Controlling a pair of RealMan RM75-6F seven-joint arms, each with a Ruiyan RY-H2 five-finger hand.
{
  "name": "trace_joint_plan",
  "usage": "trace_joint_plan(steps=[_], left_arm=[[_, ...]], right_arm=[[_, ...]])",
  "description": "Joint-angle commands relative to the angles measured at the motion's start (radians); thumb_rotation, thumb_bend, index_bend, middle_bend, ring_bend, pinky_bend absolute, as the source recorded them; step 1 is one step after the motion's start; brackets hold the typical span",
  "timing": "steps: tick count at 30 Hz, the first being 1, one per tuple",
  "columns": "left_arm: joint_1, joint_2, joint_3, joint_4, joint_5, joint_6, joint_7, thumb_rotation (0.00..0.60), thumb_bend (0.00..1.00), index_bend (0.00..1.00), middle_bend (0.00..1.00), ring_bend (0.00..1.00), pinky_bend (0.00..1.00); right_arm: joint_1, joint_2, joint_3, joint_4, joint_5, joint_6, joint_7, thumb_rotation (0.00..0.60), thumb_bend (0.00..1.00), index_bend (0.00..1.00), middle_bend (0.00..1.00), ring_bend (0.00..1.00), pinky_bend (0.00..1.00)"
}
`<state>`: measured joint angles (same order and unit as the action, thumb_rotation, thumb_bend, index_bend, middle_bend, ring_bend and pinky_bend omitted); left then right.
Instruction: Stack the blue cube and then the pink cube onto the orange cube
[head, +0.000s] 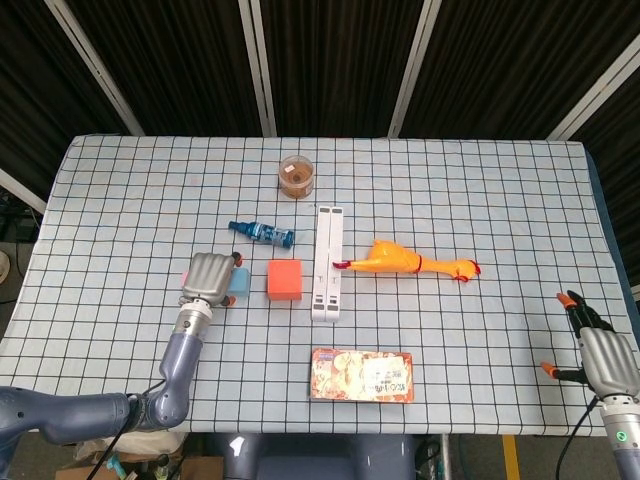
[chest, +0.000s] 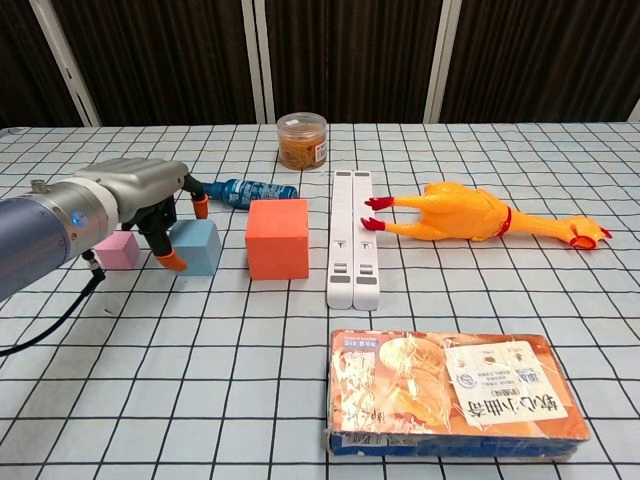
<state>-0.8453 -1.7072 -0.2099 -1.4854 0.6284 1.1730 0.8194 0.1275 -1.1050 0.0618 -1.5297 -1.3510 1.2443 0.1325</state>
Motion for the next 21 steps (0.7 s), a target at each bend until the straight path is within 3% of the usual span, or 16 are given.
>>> trace_joint_plan(steps=[1, 5, 21], left_arm=[[0.001, -0.001, -0.003, 0.001, 0.000, 0.000, -0.002, 0.600, 0.20, 0.36, 0.91, 0.71, 0.71], [0.001, -0.003, -0.007, 0.000, -0.001, 0.001, -0.005, 0.600, 0.24, 0.37, 0.91, 0.71, 0.71], [0.002, -0.009, -0.018, 0.005, -0.026, 0.006, 0.005, 0.600, 0.31, 0.40, 0.91, 0.72, 0.72]], right_arm=[[0.000, 0.000, 0.000, -0.001, 0.000, 0.000, 0.000, 0.600, 0.04, 0.06, 0.05, 0.14, 0.25], [-0.002, 0.006, 0.004, -0.041, 0.025, -0.006, -0.020, 0.600, 0.04, 0.06, 0.05, 0.14, 0.25], [0.004, 0.002, -0.004, -0.015, 0.009, -0.013, -0.019, 0.600, 0.04, 0.06, 0.05, 0.14, 0.25]])
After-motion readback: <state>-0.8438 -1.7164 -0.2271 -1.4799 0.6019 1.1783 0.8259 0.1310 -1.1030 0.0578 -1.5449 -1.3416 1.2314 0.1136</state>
